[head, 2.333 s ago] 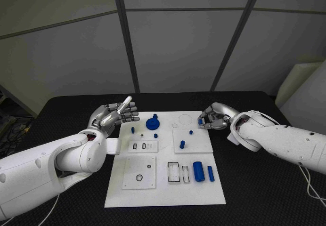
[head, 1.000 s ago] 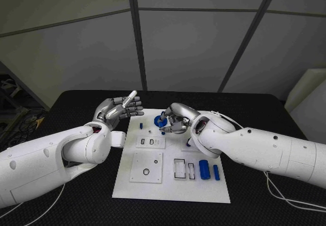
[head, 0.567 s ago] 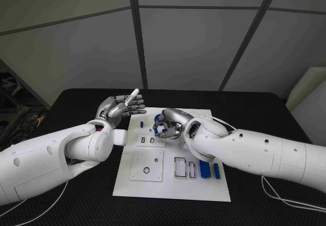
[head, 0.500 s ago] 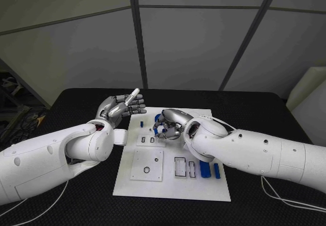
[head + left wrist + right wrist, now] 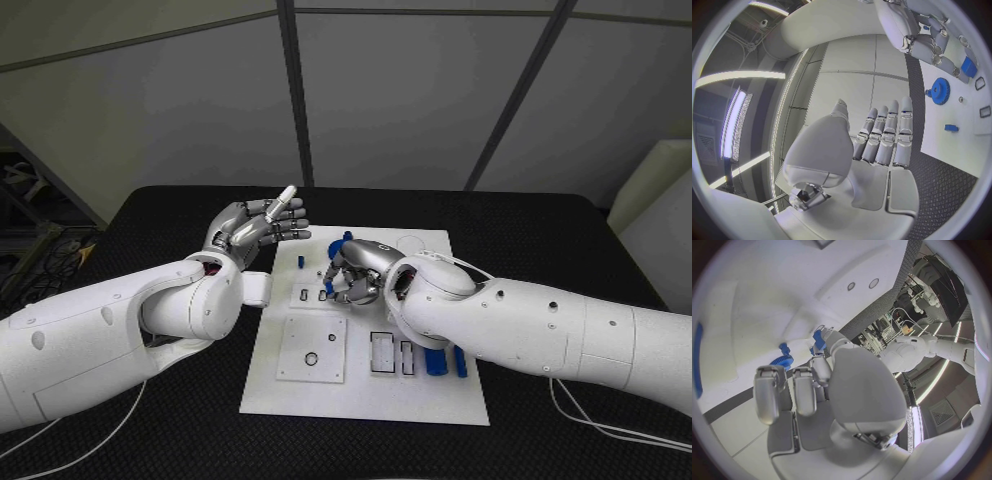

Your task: Assemble the parts on the task board

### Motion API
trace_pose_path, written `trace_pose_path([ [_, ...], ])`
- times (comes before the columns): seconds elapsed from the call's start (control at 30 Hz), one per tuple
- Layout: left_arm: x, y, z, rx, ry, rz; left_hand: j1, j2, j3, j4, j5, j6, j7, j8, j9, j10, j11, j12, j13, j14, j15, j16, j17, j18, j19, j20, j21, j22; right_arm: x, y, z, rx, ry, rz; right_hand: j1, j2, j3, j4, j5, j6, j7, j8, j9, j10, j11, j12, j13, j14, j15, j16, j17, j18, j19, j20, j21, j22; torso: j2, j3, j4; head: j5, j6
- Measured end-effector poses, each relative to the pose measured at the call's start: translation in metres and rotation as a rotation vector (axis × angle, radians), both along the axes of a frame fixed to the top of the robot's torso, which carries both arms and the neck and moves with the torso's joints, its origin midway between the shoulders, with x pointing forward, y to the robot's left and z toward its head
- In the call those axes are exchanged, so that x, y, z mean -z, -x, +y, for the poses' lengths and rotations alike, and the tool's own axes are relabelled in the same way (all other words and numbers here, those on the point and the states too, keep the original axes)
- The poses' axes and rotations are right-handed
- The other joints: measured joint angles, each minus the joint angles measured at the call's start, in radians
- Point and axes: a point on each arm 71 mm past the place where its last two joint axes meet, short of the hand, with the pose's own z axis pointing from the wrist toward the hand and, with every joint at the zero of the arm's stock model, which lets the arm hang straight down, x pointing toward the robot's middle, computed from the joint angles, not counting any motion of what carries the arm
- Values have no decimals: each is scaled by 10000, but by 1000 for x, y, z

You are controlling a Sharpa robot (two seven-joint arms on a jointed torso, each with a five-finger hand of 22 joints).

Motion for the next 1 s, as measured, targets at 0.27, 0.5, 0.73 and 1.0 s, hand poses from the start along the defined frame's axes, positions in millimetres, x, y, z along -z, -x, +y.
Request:
trace_pose_path([
  [0.27,0,0,0,-3,0,1,0,0,0,0,0,0,0,0,0,0,0,0,0,0,0,0,6,-1,0,0,0,0,4,1,1,-86,166,80,0,0,0,0,-2,5,40,-7,0,0,0,0,0,0,0,0,0,0,0,0,0,0,-4,0,3,0,-9],
  [0.5,0,-1,0,-4,0,4,0,0,0,0,0,0,0,0,0,0,0,0,0,0,0,0,5,1,0,0,0,1,6,3,3,-172,238,147,-52,-52,-1,0,-4,3,45,-13,0,0,0,0,-22,0,0,0,-1,0,0,0,0,0,-7,-1,10,35,-40],
  [0.73,0,-1,0,-5,-1,7,0,0,0,0,0,0,0,0,0,0,0,0,0,0,0,0,4,0,0,0,0,1,7,3,3,-195,285,94,-52,-53,-6,4,-7,-10,58,-30,-1,-37,37,-77,-68,0,0,0,-1,-1,0,0,0,0,-7,-2,10,43,-53],
  [1.0,1,-1,0,-4,-1,11,0,0,0,0,0,0,0,0,0,0,0,0,0,0,0,0,4,0,0,0,0,2,6,3,3,-224,339,15,-103,-104,-6,5,-7,-14,59,-39,-2,-37,37,-150,-118,0,0,0,-1,0,0,0,0,0,-2,-2,10,42,-75],
])
